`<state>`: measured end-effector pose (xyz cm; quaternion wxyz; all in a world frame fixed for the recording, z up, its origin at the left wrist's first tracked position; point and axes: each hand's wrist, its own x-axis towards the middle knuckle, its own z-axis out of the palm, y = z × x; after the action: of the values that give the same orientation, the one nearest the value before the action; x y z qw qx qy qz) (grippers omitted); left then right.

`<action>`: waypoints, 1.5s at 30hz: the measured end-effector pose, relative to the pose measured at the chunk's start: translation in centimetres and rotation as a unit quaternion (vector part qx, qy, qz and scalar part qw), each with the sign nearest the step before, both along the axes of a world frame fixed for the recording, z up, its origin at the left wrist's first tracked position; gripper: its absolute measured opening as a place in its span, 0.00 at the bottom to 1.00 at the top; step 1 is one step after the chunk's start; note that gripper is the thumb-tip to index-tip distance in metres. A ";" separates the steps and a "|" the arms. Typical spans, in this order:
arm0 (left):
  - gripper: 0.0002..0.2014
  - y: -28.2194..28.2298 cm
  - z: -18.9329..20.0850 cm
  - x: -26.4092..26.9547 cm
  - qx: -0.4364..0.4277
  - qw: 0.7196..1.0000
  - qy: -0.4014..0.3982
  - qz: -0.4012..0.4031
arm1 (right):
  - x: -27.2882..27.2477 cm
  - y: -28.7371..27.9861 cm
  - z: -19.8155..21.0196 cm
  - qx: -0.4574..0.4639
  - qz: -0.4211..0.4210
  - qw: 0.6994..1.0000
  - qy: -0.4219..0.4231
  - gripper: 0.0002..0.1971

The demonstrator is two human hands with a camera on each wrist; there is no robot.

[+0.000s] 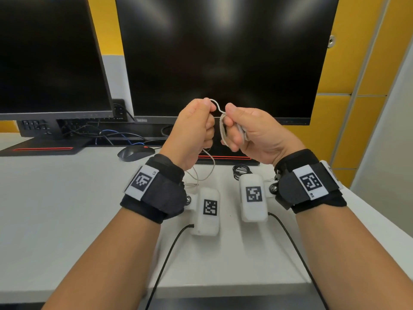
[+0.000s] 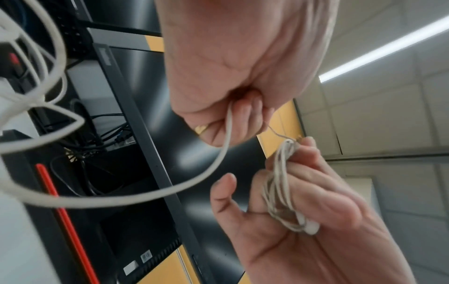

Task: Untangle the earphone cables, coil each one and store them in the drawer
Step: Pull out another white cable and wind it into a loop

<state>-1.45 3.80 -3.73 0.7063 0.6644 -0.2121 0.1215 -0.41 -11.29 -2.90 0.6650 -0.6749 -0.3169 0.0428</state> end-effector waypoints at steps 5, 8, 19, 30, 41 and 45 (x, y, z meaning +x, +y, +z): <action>0.11 0.1 -0.1 0.2 0.065 0.998 0.018 0.014 | -0.2 -0.1 0.3 0.112 0.051 0.992 0.017 0.17; 0.15 -0.3 -0.4 -0.2 0.183 0.983 0.027 -0.012 | 0.4 -0.2 0.3 0.188 -0.012 0.982 -0.022 0.14; 0.14 0.2 0.2 -0.1 0.039 0.996 -0.067 0.044 | 0.5 -0.5 -0.1 -0.118 -0.107 0.983 -0.087 0.24; 0.16 -0.4 -0.5 -0.3 0.206 0.976 -0.029 -0.061 | 1.2 -0.8 0.1 0.039 -0.202 0.967 -0.151 0.14; 0.13 0.3 -0.3 0.9 0.029 0.999 -0.007 0.045 | 0.0 -0.3 0.1 -0.017 -0.053 0.996 -0.072 0.19; 0.12 -0.1 -0.5 0.6 0.154 0.986 0.057 0.021 | 0.1 -0.6 0.6 0.174 -0.009 0.984 -0.047 0.14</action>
<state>-0.80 3.66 -4.28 0.6035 0.7755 -0.1742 0.0639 -0.29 -11.88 -2.28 0.7569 -0.5532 -0.3441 -0.0502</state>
